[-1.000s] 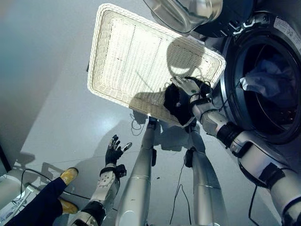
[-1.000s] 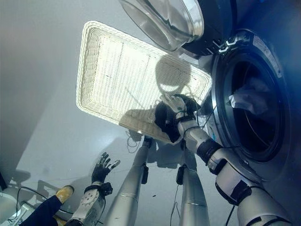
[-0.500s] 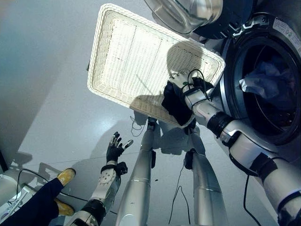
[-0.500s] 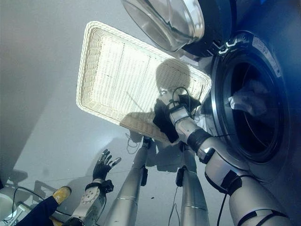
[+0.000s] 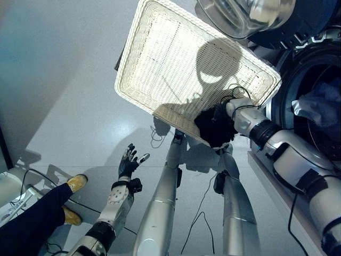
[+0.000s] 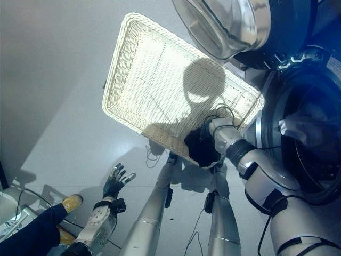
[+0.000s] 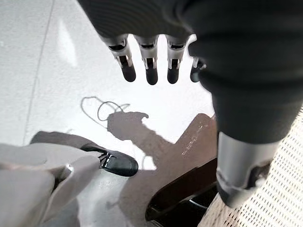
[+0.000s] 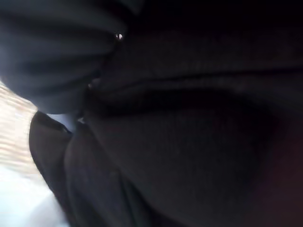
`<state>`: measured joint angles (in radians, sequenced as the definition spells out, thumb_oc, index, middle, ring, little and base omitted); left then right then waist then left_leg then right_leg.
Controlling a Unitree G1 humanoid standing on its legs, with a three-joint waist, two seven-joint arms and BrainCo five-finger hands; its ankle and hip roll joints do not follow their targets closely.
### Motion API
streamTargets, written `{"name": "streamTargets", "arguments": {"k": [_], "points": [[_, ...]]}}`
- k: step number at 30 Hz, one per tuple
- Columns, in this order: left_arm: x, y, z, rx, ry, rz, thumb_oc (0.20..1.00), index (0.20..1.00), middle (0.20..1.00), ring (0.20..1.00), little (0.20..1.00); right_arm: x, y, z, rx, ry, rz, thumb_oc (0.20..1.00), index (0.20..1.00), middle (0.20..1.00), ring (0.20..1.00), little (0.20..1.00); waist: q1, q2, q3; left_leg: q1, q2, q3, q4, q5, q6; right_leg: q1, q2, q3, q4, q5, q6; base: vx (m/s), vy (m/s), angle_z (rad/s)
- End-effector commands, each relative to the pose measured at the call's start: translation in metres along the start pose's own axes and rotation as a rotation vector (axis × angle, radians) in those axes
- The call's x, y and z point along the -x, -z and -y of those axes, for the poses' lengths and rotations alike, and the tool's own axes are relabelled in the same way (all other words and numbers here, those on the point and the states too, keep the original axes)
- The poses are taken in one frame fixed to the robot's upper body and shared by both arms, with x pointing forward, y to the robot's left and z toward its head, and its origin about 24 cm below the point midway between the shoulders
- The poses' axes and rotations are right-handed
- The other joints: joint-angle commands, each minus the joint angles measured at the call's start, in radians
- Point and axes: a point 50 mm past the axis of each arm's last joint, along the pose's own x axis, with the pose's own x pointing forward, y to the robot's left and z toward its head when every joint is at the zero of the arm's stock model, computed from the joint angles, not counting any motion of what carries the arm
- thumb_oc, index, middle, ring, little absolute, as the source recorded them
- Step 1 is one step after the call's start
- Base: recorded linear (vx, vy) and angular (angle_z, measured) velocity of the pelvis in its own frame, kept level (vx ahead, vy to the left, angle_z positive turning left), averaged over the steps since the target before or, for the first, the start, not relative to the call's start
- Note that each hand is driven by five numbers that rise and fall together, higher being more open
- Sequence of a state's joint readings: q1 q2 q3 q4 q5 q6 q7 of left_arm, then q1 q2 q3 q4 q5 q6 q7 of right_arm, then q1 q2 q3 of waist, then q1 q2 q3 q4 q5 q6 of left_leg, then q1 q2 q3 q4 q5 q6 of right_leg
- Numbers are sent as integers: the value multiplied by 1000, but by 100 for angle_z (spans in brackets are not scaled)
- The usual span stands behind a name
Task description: Put the clothes into the washing machine.
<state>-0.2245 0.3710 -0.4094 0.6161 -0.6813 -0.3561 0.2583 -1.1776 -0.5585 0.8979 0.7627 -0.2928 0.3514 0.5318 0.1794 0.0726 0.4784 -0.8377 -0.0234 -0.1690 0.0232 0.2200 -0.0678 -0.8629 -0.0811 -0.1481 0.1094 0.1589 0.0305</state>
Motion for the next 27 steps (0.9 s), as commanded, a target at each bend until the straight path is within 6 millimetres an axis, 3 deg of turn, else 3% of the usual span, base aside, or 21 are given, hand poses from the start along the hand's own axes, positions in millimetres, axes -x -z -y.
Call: {"name": "streamTargets", "arguments": {"k": [1, 4, 8, 11, 13, 15, 20, 23, 25, 27], "points": [[2, -6, -11, 3, -54, 32, 1000, 1000, 1000, 1000, 1000, -2, 2, -19, -277, -30, 137, 200, 200, 200, 200, 200, -22, -3, 42, -4, -55, 32, -34, 47, 23, 1, 35, 8, -31, 64, 43, -13, 15, -4], [3, -6, -12, 6, -64, 34, 1000, 1000, 1000, 1000, 1000, 1, -2, -20, -441, -9, 216, 200, 200, 200, 200, 200, -31, -6, 42, -3, -52, 37, -31, 44, 22, 0, 38, 11, -28, 60, 40, -7, 10, -3], [2, -4, -11, 2, -73, 33, 1000, 1000, 1000, 1000, 1000, 4, -10, -10, -941, 62, 488, 200, 200, 200, 200, 200, -48, 4, 42, 10, -50, 56, -11, 27, 21, 2, 37, 17, -22, 58, 37, -25, 24, -11], [5, 4, -10, 6, -80, 24, 1000, 1000, 1000, 1000, 1000, 7, 3, -2, -1407, 27, 689, 200, 200, 200, 200, 200, -61, 20, 42, 29, -53, 72, 5, 6, 21, 9, 30, 24, -19, 59, 37, -30, 58, -11], [7, 7, -11, 8, -86, 19, 1000, 1000, 1000, 1000, 1000, 8, 11, -3, -1546, 0, 757, 200, 200, 200, 200, 200, -69, 25, 42, 37, -55, 79, 13, -2, 21, 14, 27, 27, -20, 60, 39, -31, 61, -7], [7, 9, -11, 16, -100, 17, 1000, 1000, 1000, 1000, 1000, 10, 23, -4, -1751, -29, 854, 200, 200, 200, 200, 200, -86, 30, 42, 37, -62, 91, 27, -9, 24, 10, 21, 34, -21, 72, 41, -39, 61, -14], [12, 14, -16, 13, -141, 8, 1000, 1000, 1000, 1000, 1000, 20, 47, -7, -2012, -1, 978, 200, 200, 200, 200, 200, -125, 33, 42, 63, -72, 117, 48, -32, 33, 21, 27, 64, -20, 82, 41, -39, 48, -11], [16, 19, -23, 18, -176, -4, 1000, 1000, 1000, 1000, 1000, 32, 79, -4, -2258, 111, 1120, 200, 200, 200, 200, 200, -158, 29, 42, 89, -75, 139, 62, -52, 38, 41, 31, 89, -22, 83, 40, -34, 51, -19], [18, 22, -27, 20, -195, -10, 1000, 1000, 1000, 1000, 1000, 41, 99, -1, -2393, 249, 1202, 200, 200, 200, 200, 200, -174, 25, 42, 109, -75, 148, 67, -64, 40, 56, 35, 106, -23, 84, 41, -30, 35, -26], [21, 25, -31, 24, -216, -22, 1000, 1000, 1000, 1000, 1000, 57, 134, 5, -2575, 553, 1283, 200, 200, 200, 200, 200, -193, 22, 42, 143, -74, 160, 78, -90, 42, 85, 42, 126, -22, 74, 40, -20, 54, -26]]}}
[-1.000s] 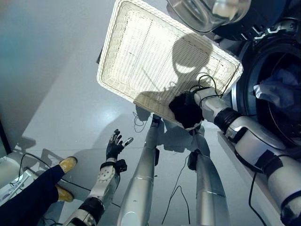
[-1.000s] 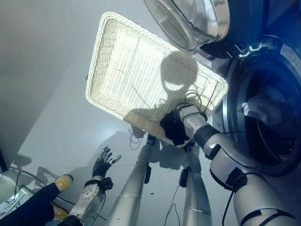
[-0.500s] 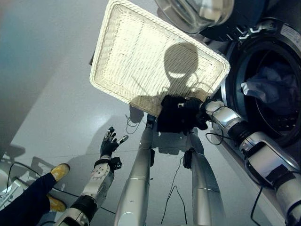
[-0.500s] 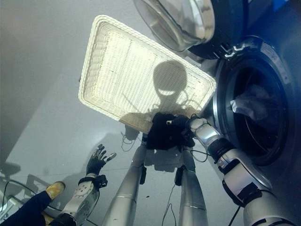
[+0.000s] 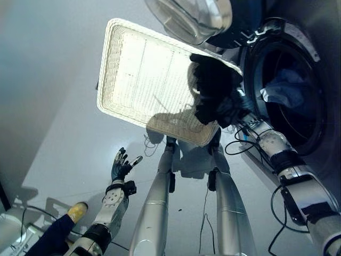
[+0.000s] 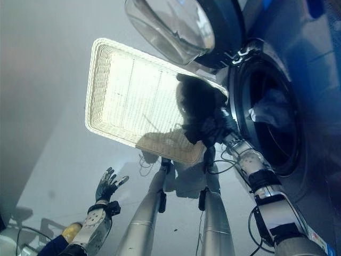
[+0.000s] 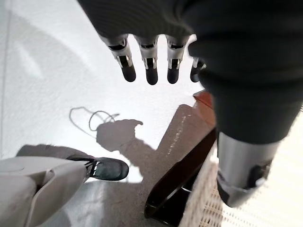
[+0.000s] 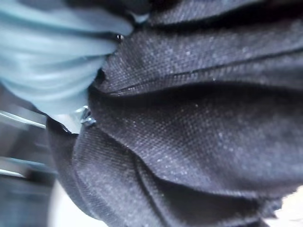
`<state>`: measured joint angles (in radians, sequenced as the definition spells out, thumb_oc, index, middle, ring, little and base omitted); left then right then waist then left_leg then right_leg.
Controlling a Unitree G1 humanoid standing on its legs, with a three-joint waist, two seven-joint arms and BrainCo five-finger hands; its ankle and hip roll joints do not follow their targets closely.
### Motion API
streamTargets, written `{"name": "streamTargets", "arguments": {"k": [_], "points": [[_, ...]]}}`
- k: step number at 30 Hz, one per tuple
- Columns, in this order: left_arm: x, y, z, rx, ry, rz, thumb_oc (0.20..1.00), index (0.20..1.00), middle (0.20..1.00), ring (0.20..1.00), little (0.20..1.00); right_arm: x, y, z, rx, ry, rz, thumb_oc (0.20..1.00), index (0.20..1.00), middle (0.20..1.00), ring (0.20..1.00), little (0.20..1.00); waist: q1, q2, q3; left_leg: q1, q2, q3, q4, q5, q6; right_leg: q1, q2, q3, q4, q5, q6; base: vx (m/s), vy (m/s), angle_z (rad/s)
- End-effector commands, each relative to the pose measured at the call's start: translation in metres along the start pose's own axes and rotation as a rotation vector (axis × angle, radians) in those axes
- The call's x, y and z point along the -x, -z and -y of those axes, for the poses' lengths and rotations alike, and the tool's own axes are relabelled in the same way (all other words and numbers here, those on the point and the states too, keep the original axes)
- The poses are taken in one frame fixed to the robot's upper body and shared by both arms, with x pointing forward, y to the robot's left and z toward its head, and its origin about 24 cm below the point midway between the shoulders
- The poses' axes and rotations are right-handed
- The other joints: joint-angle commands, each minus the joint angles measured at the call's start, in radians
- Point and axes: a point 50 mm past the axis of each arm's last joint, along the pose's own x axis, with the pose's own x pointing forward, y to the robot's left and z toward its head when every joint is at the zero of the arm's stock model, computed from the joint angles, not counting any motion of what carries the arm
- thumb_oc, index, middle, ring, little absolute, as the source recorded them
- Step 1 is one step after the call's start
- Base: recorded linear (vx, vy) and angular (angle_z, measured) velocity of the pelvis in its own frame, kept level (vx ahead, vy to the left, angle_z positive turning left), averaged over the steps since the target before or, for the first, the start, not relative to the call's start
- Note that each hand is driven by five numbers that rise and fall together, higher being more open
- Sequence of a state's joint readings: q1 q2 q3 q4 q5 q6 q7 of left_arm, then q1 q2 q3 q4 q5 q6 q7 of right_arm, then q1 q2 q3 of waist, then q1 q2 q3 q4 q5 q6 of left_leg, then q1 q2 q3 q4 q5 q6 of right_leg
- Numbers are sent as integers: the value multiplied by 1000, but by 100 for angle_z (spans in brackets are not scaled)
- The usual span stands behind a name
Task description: Put the clothes into the washing machine.
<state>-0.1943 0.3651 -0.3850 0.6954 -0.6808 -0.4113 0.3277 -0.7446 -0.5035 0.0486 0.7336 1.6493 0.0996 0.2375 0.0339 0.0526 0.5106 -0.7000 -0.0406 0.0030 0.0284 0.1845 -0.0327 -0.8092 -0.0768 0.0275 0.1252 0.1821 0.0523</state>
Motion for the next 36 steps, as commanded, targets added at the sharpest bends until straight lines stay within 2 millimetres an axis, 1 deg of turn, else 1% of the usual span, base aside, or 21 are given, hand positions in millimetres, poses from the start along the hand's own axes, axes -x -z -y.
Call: {"name": "streamTargets", "arguments": {"k": [1, 2, 3, 5, 6, 7, 8, 10, 14, 17, 18, 19, 20, 21, 25, 26, 28, 29, 31, 33, 36], "points": [[11, 10, -11, 36, -74, -1, 1000, 1000, 1000, 1000, 1000, 9, -76, -24, -180, -29, 413, 200, 200, 200, 200, 200, -54, 40, 9, -2, -59, -9, 75, -47, 7, 25, 37, -44, -38, 61, 17, -14, 38, -26], [11, 10, -11, 36, -74, -1, 1000, 1000, 1000, 1000, 1000, 9, -76, -24, -180, -29, 413, 200, 200, 200, 200, 200, -54, 40, 9, -2, -59, -9, 75, -47, 7, 25, 37, -44, -38, 61, 17, -8, 14, -38], [13, 14, -14, 33, -87, -11, 1000, 1000, 1000, 1000, 1000, 32, -121, -19, -317, 73, 755, 200, 200, 200, 200, 200, -68, 38, 9, 29, -56, -2, 92, -80, 10, 53, 48, -24, -24, 41, 16, -8, 9, -33], [11, 12, -13, 34, -85, -5, 1000, 1000, 1000, 1000, 1000, 31, -121, -21, -319, 70, 760, 200, 200, 200, 200, 200, -67, 35, 9, 16, -59, 0, 92, -68, 10, 41, 45, -23, -26, 53, 16, 3, -8, -20], [11, 12, -13, 22, -84, -13, 1000, 1000, 1000, 1000, 1000, 52, -149, -22, -427, 128, 1023, 200, 200, 200, 200, 200, -75, 39, 9, 42, -56, 1, 105, -96, 11, 69, 51, -14, -16, 30, 14, 27, -46, -4], [8, 9, -11, 16, -79, -11, 1000, 1000, 1000, 1000, 1000, 67, -165, -26, -493, 152, 1200, 200, 200, 200, 200, 200, -76, 39, 9, 41, -57, 2, 109, -95, 12, 70, 51, -8, -11, 31, 14, 6, -55, -1], [7, 8, -11, 15, -76, -10, 1000, 1000, 1000, 1000, 1000, 74, -172, -29, -522, 159, 1272, 200, 200, 200, 200, 200, -78, 39, 9, 35, -59, 3, 112, -87, 12, 67, 49, -7, -9, 37, 13, -34, -58, -4], [2, 2, -7, -1, -55, -15, 1000, 1000, 1000, 1000, 1000, 109, -198, -37, -662, 221, 1598, 200, 200, 200, 200, 200, -75, 48, 9, 34, -57, 0, 124, -90, 14, 73, 48, -4, 13, 20, 11, 0, -58, -8], [0, 1, -5, -19, -26, -36, 1000, 1000, 1000, 1000, 1000, 128, -223, -55, -777, 260, 1749, 200, 200, 200, 200, 200, -64, 69, 9, 38, -53, -4, 110, -69, 11, 86, 54, -14, 40, -8, 3, 23, -45, -6], [2, 2, -4, -21, 3, -57, 1000, 1000, 1000, 1000, 1000, 125, -232, -67, -772, 241, 1688, 200, 200, 200, 200, 200, -50, 87, 9, 48, -55, -12, 97, -57, 6, 97, 47, -32, 50, -21, -1, 45, -70, -1], [3, 3, -2, -23, 16, -64, 1000, 1000, 1000, 1000, 1000, 116, -231, -74, -766, 203, 1629, 570, 570, 570, 570, 570, -45, 93, 9, 51, -57, -16, 94, -55, 6, 99, 42, -38, 50, -22, 0, 31, -48, 3], [3, 3, -2, -25, 19, -65, 1000, 1000, 1000, 1000, 1000, 113, -230, -75, -758, 189, 1603, 809, 809, 809, 809, 809, -46, 95, 9, 51, -57, -17, 93, -54, 6, 99, 41, -40, 50, -22, 0, 27, -28, 5], [3, 4, -2, -32, 28, -67, 1000, 1000, 1000, 1000, 1000, 107, -228, -77, -744, 176, 1563, 1000, 1000, 1000, 1000, 1000, -42, 97, 9, 52, -58, -18, 93, -54, 5, 101, 38, -43, 49, -24, -1, 48, -37, 4], [5, 6, 0, -36, 49, -80, 1000, 1000, 1000, 1000, 1000, 84, -211, -80, -737, 160, 1413, 1000, 1000, 1000, 1000, 1000, -30, 106, 9, 53, -63, -20, 95, -52, 5, 104, 33, -57, 52, -29, -4, 48, -38, 2], [7, 12, 10, -38, 69, -102, 1000, 1000, 1000, 1000, 1000, 49, -169, -74, -747, 179, 1224, 1000, 1000, 1000, 1000, 1000, -17, 118, 9, 55, -67, -26, 90, -48, 8, 108, 31, -73, 55, -38, -10, 37, -10, 2], [8, 12, 11, -37, 70, -103, 1000, 1000, 1000, 1000, 1000, 44, -164, -72, -737, 190, 1194, 1000, 1000, 1000, 1000, 1000, -16, 119, 9, 55, -67, -26, 89, -47, 8, 108, 31, -74, 55, -38, -10, 17, 4, 4], [9, 15, 19, -33, 77, -106, 1000, 1000, 1000, 1000, 1000, 17, -135, -62, -653, 239, 959, 1000, 1000, 1000, 1000, 1000, -10, 122, 9, 50, -66, -26, 80, -38, 7, 105, 34, -82, 57, -41, -14, 22, 13, 13], [9, 16, 20, -33, 77, -106, 1000, 1000, 1000, 1000, 1000, 2, -119, -51, -567, 293, 748, 1000, 1000, 1000, 1000, 1000, -8, 121, 9, 55, -66, -25, 78, -45, 7, 109, 35, -84, 62, -52, -15, 18, 5, 16], [8, 15, 22, -26, 79, -97, 1000, 1000, 1000, 1000, 1000, -16, -96, -45, -445, 312, 487, 1000, 1000, 1000, 1000, 1000, -2, 121, 9, 43, -62, -16, 69, -23, 4, 100, 36, -94, 57, -41, -18, -30, 23, 9], [9, 17, 19, -13, 71, -96, 1000, 1000, 1000, 1000, 1000, -16, -94, -36, -389, 314, 436, 1000, 1000, 1000, 1000, 1000, -4, 119, 9, 36, -53, -10, 60, -17, 1, 95, 38, -101, 60, -42, -16, -27, 33, 7], [10, 20, 17, -13, 63, -96, 1000, 1000, 1000, 1000, 1000, -5, -97, -13, -369, 292, 493, 1000, 1000, 1000, 1000, 1000, 1, 112, 9, 40, -48, -8, 30, -3, 3, 104, 44, -111, 56, -42, -14, -18, -29, 12]]}}
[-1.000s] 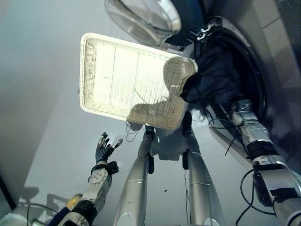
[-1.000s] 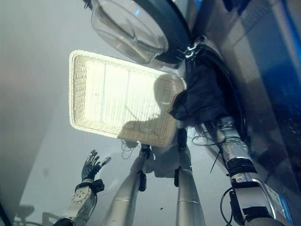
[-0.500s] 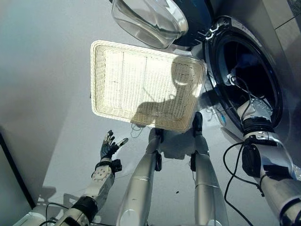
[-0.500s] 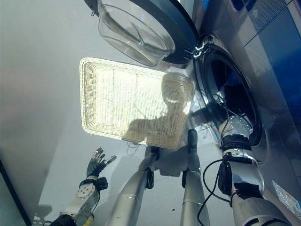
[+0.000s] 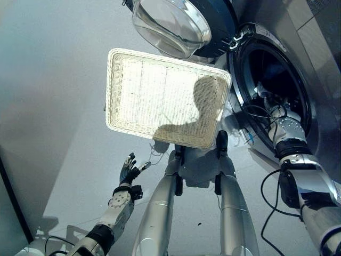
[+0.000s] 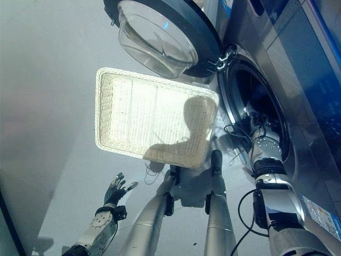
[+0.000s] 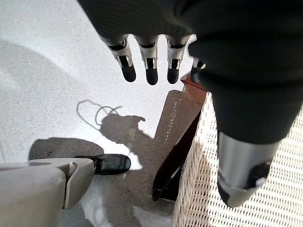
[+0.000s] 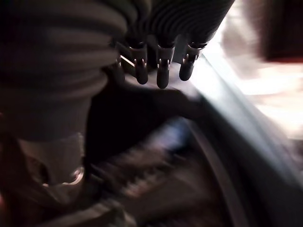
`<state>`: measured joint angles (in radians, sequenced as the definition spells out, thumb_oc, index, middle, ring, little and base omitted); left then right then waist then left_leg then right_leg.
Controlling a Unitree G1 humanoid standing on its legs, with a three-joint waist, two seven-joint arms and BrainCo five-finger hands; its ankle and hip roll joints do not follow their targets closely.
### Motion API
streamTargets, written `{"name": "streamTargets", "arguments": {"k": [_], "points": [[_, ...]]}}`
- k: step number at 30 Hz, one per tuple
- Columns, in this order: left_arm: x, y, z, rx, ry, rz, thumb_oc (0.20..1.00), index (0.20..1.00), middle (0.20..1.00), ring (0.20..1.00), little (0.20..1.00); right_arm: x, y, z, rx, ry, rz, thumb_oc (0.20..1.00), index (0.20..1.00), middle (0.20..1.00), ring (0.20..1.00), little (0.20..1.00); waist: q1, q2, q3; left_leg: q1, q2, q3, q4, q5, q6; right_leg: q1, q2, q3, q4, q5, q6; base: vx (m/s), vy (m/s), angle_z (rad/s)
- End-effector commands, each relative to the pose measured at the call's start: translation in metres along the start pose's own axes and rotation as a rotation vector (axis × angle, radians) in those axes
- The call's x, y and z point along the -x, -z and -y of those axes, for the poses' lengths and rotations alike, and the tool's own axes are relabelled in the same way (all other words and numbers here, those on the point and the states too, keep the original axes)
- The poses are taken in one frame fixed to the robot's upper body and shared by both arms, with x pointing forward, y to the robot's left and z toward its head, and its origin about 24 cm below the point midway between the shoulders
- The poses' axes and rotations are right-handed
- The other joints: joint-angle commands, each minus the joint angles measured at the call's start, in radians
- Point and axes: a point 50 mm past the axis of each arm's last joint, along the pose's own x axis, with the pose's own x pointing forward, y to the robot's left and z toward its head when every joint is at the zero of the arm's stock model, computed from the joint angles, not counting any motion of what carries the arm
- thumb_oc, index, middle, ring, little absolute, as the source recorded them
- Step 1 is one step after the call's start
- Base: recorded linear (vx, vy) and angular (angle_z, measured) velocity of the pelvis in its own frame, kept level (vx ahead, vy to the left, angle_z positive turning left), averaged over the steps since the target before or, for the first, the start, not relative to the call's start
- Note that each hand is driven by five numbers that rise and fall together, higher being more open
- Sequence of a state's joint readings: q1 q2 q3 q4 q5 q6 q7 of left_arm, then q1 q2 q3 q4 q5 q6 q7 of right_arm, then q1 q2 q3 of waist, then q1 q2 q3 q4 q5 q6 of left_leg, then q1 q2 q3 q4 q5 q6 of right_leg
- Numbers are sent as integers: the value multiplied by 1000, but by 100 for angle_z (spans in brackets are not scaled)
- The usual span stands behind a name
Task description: Put the clothes into the washing machine.
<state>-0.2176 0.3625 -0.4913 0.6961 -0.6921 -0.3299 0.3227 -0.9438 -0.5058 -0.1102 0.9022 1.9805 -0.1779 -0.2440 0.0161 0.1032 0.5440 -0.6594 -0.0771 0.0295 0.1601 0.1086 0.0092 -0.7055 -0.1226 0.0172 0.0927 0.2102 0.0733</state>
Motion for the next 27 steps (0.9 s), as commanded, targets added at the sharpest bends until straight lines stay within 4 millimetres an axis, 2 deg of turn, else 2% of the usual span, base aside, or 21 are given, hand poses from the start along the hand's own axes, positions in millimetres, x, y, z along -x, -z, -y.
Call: {"name": "streamTargets", "arguments": {"k": [1, 3, 4, 6, 10, 12, 18, 19, 20, 22, 23, 24, 26, 27], "points": [[6, 8, -2, 52, -29, 2, 1000, 1000, 1000, 1000, 1000, 2, -38, -27, 70, -168, 91, 1000, 1000, 1000, 1000, 1000, 21, 61, -24, 1, -12, -36, -107, 75, -39, 2, 91, -102, 87, -69, -35, -29, -11, 15], [7, 11, 2, 56, -24, -6, 1000, 1000, 1000, 1000, 1000, 7, -56, -38, 209, -210, 350, 1000, 1000, 1000, 1000, 1000, 27, 64, -24, 10, -12, -37, -126, 79, -38, 9, 91, -105, 82, -69, -33, -33, 26, 8], [6, 10, 3, 58, -24, -5, 1000, 1000, 1000, 1000, 1000, 8, -55, -41, 230, -221, 367, 1000, 1000, 1000, 1000, 1000, 27, 65, -24, 8, -12, -37, -127, 81, -38, 8, 90, -106, 80, -67, -33, -32, 46, 4], [6, 10, 4, 69, -21, -11, 1000, 1000, 1000, 1000, 1000, 12, -49, -59, 236, -355, 396, 1000, 1000, 1000, 1000, 1000, 32, 70, -24, 11, -12, -37, -131, 82, -42, 9, 86, -110, 76, -65, -31, -41, 85, 5], [5, 11, 5, 94, -27, -21, 1000, 1000, 1000, 1000, 1000, 23, -58, -65, 284, -400, 594, 1000, 1000, 1000, 1000, 1000, 31, 73, -24, 16, -17, -42, -137, 82, -39, 9, 75, -113, 66, -53, -22, -53, 106, 2], [5, 13, 5, 102, -31, -23, 1000, 1000, 1000, 1000, 1000, 24, -58, -63, 277, -402, 603, 1000, 1000, 1000, 1000, 1000, 30, 72, -24, 20, -19, -42, -139, 81, -39, 14, 71, -113, 60, -49, -19, -45, 92, 2], [4, 14, 3, 128, -44, -26, 1000, 1000, 1000, 1000, 1000, 18, -52, -30, 233, -372, 504, 1000, 1000, 1000, 1000, 1000, 26, 64, -24, 36, -27, -40, -138, 72, -33, 33, 53, -115, 35, -31, -8, -48, 79, 0], [4, 16, 1, 131, -50, -31, 1000, 1000, 1000, 1000, 1000, 16, -47, -10, 257, -328, 456, 1000, 1000, 1000, 1000, 1000, 23, 59, -24, 42, -29, -38, -127, 65, -32, 40, 50, -116, 36, -31, -8, -44, 87, 0], [4, 17, -1, 126, -56, -26, 1000, 1000, 1000, 1000, 1000, 15, -41, 8, 325, -256, 419, 1000, 1000, 1000, 1000, 1000, 22, 54, -24, 47, -32, -37, -113, 56, -30, 48, 46, -116, 40, -32, -8, -52, 103, 4], [3, 15, -2, 109, -64, -13, 1000, 1000, 1000, 1000, 1000, 15, -34, 27, 386, -203, 377, 1000, 1000, 1000, 1000, 1000, 20, 47, -24, 51, -35, -39, -96, 48, -26, 54, 42, -113, 43, -32, -9, -25, 49, 4], [3, 15, -2, 107, -65, -13, 1000, 1000, 1000, 1000, 1000, 15, -34, 29, 393, -198, 371, 1000, 1000, 1000, 1000, 1000, 19, 46, -24, 52, -35, -39, -94, 46, -25, 55, 41, -113, 43, -32, -9, 0, 0, 0], [3, 16, -5, 104, -67, -9, 1000, 1000, 1000, 1000, 1000, 16, -33, 47, 456, -164, 348, 1000, 1000, 1000, 1000, 1000, 16, 37, -24, 60, -38, -38, -80, 37, -24, 65, 37, -108, 41, -28, -8, 0, 0, 0], [2, 16, -9, 89, -60, -6, 1000, 1000, 1000, 1000, 1000, 20, -28, 70, 610, -131, 306, 1000, 1000, 1000, 1000, 1000, 4, 19, -24, 82, -45, -38, -58, 16, -22, 92, 34, -99, 17, -15, -7, -13, -31, 4], [2, 17, -10, 88, -60, -9, 1000, 1000, 1000, 1000, 1000, 21, -26, 74, 646, -131, 297, 1000, 1000, 1000, 1000, 1000, 2, 16, -24, 88, -46, -35, -55, 11, -22, 98, 33, -98, 10, -12, -6, -5, -11, 7]]}}
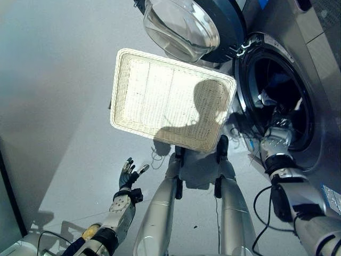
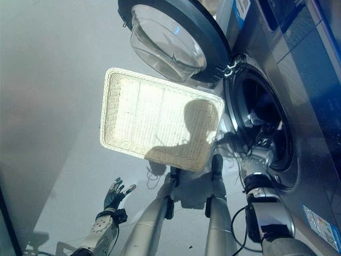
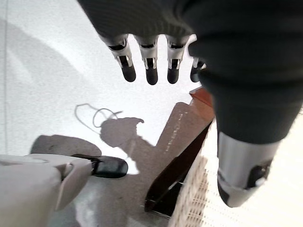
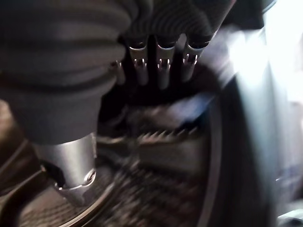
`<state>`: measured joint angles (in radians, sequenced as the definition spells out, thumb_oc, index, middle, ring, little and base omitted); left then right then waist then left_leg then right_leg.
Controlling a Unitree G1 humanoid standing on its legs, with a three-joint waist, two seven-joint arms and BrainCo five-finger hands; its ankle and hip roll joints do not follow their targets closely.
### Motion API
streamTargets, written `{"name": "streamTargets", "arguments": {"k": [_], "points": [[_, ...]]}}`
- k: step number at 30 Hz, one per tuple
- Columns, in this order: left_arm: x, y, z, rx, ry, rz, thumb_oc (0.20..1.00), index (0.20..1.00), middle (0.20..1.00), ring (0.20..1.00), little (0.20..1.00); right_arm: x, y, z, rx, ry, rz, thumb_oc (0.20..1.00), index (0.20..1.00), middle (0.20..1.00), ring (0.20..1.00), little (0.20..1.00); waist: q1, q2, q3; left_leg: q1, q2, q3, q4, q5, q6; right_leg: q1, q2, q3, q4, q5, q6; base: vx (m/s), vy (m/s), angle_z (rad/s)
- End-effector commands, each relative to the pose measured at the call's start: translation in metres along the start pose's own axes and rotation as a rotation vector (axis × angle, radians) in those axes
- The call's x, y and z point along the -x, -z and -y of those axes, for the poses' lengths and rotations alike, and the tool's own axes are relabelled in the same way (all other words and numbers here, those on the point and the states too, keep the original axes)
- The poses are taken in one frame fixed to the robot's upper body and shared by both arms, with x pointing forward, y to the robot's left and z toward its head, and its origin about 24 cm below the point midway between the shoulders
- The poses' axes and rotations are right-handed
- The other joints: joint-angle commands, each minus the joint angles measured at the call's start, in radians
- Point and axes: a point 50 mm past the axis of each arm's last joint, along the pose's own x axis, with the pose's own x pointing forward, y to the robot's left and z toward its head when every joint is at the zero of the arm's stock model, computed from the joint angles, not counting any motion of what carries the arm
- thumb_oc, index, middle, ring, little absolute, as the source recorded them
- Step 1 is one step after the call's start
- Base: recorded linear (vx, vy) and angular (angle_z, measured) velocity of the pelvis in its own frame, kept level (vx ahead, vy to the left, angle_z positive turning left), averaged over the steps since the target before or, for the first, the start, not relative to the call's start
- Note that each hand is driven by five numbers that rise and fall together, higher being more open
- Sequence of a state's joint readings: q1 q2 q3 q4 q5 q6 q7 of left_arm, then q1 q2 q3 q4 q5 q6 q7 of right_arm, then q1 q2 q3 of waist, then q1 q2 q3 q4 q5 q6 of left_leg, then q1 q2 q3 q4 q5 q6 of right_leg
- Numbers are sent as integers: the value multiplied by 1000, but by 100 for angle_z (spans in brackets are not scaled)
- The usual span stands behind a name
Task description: Put the clothes into the washing machine.
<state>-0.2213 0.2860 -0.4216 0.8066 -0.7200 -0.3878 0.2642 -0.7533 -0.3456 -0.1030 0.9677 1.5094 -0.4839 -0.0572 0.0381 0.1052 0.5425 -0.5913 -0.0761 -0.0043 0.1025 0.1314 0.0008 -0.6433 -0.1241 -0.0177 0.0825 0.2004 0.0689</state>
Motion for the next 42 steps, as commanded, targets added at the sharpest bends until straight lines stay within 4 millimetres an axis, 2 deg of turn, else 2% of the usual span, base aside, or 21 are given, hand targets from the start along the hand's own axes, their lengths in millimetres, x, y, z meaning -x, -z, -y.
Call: {"name": "streamTargets", "arguments": {"k": [1, 4, 5, 6, 9, 10, 12, 13, 16, 17, 19, 20, 22, 23, 24, 27, 29, 33, 39, 40, 42], "points": [[1, 4, -13, -4, -30, 5, 1000, 1000, 1000, 1000, 1000, 4, -3, 1, 300, -133, -8, 1000, 1000, 1000, 1000, 1000, -27, 6, -22, 36, -48, 5, 11, -22, -15, 51, 34, -62, 7, 4, 0, -1, 17, 6], [1, 10, -21, 10, -51, -29, 1000, 1000, 1000, 1000, 1000, 16, 15, 14, 506, -186, -76, 1000, 1000, 1000, 1000, 1000, -36, -12, -22, 73, -45, 19, 16, -36, -18, 83, 32, -63, -22, 17, 2, 5, 9, 1], [1, 11, -22, 11, -52, -32, 1000, 1000, 1000, 1000, 1000, 18, 16, 14, 520, -190, -82, 1000, 1000, 1000, 1000, 1000, -37, -14, -22, 77, -44, 20, 15, -37, -19, 87, 33, -62, -26, 19, 2, 49, -12, -1], [2, 14, -26, 18, -56, -48, 1000, 1000, 1000, 1000, 1000, 27, 26, 29, 613, -202, -134, 1000, 1000, 1000, 1000, 1000, -41, -26, -23, 110, -40, 24, 7, -41, -19, 115, 38, -56, -40, 22, 3, 42, -27, -4], [3, 17, -31, 34, -46, -63, 1000, 1000, 1000, 1000, 1000, 35, 33, 42, 686, -223, -195, 1000, 1000, 1000, 1000, 1000, -43, -34, -23, 146, -29, 27, -11, -38, -21, 146, 43, -54, -46, 18, 3, 44, -46, -6], [5, 21, -37, 41, -42, -82, 1000, 1000, 1000, 1000, 1000, 50, 47, 66, 741, -205, -302, 1000, 1000, 1000, 1000, 1000, -40, -37, -38, 190, -13, 21, -50, -25, -24, 185, 54, -51, -41, -1, 1, 59, -76, -5], [7, 24, -41, 29, -45, -86, 1000, 1000, 1000, 1000, 1000, 60, 53, 82, 795, -179, -360, 1000, 1000, 1000, 1000, 1000, -38, -38, -56, 207, -4, 14, -73, -15, -26, 199, 59, -51, -34, -14, 0, 91, -82, -4], [8, 26, -46, 21, -52, -94, 1000, 1000, 1000, 1000, 1000, 70, 55, 103, 855, -150, -432, 1000, 1000, 1000, 1000, 1000, -33, -39, -76, 224, 6, 6, -99, -1, -29, 215, 67, -50, -25, -29, -3, 106, -70, -6], [13, 35, -50, -1, -50, -132, 1000, 1000, 1000, 1000, 1000, 86, 54, 134, 963, -113, -536, 1000, 1000, 1000, 1000, 1000, -26, -41, -109, 254, 21, -9, -151, 21, -38, 246, 81, -44, -29, -45, -7, 87, -77, -5], [13, 35, -50, -4, -49, -135, 1000, 1000, 1000, 1000, 1000, 87, 53, 136, 970, -108, -542, 1000, 1000, 1000, 1000, 1000, -25, -41, -111, 258, 22, -10, -156, 23, -39, 249, 81, -43, -31, -46, -7, 47, -60, 7], [17, 44, -51, -16, -37, -176, 1000, 1000, 1000, 1000, 1000, 98, 50, 160, 1033, -47, -641, 1000, 1000, 1000, 1000, 1000, -26, -51, -139, 288, 29, -12, -169, 17, -46, 282, 81, -42, -62, -43, -3, 59, -55, 11], [18, 45, -51, -17, -36, -179, 1000, 1000, 1000, 1000, 1000, 99, 49, 162, 1040, -43, -645, 1000, 1000, 1000, 1000, 1000, -26, -52, -141, 291, 29, -12, -168, 16, -46, 285, 81, -43, -64, -42, -3, 77, -38, 11], [24, 56, -53, -36, 4, -245, 1000, 1000, 1000, 1000, 1000, 108, 42, 177, 1187, -83, -727, 1000, 1000, 1000, 1000, 1000, -23, -64, -163, 310, 28, -5, -152, 2, -43, 310, 82, -46, -75, -45, -7, 69, -33, 9], [24, 56, -53, -36, 4, -245, 1000, 1000, 1000, 1000, 1000, 108, 42, 177, 1187, -83, -727, 1000, 1000, 1000, 1000, 1000, -23, -64, -163, 310, 28, -5, -152, 2, -43, 310, 82, -46, -75, -45, -7, 77, -92, 9], [28, 63, -54, -93, 57, -291, 1000, 1000, 1000, 1000, 1000, 112, 38, 184, 1327, -164, -773, 1000, 1000, 1000, 1000, 1000, -22, -77, -182, 315, 24, -7, -110, -20, -42, 330, 87, -39, -72, -52, -14, 51, -87, 9], [29, 65, -54, -119, 82, -310, 1000, 1000, 1000, 1000, 1000, 116, 37, 187, 1440, -233, -814, 1000, 1000, 1000, 1000, 1000, -21, -84, -193, 321, 22, -9, -90, -31, -41, 348, 90, -38, -75, -55, -16, 33, -81, 14], [32, 70, -59, -201, 133, -369, 1000, 1000, 1000, 1000, 1000, 131, 33, 205, 1724, -387, -987, 1000, 1000, 1000, 1000, 1000, -1, -106, -236, 371, 23, -26, -102, -38, -41, 418, 95, -63, -94, -71, -9, 36, -187, 17], [43, 82, -64, -295, 185, -445, 1000, 1000, 1000, 1000, 1000, 145, 25, 223, 1719, -338, -1098, 1000, 1000, 1000, 1000, 1000, 9, -118, -295, 442, 33, -42, -162, -19, -50, 494, 102, -86, -102, -92, -3, 87, -101, 15], [65, 104, -74, -313, 191, -561, 1000, 1000, 1000, 1000, 1000, 165, 11, 246, 1719, -220, -1193, 1000, 1000, 1000, 1000, 1000, 0, -126, -384, 520, 18, -40, -116, -68, -35, 578, 93, -78, -94, -114, -13, 170, 28, 5], [71, 110, -77, -280, 167, -597, 1000, 1000, 1000, 1000, 1000, 175, 7, 255, 1726, -190, -1242, 1000, 1000, 1000, 1000, 1000, -4, -125, -416, 552, 16, -37, -119, -77, -29, 609, 94, -73, -96, -120, -15, 254, 50, -1], [74, 112, -78, -269, 154, -607, 1000, 1000, 1000, 1000, 1000, 180, 5, 259, 1722, -174, -1264, 1000, 1000, 1000, 1000, 1000, -5, -124, -427, 570, 15, -39, -124, -80, -27, 625, 96, -71, -100, -122, -15, 178, 28, 0]]}}
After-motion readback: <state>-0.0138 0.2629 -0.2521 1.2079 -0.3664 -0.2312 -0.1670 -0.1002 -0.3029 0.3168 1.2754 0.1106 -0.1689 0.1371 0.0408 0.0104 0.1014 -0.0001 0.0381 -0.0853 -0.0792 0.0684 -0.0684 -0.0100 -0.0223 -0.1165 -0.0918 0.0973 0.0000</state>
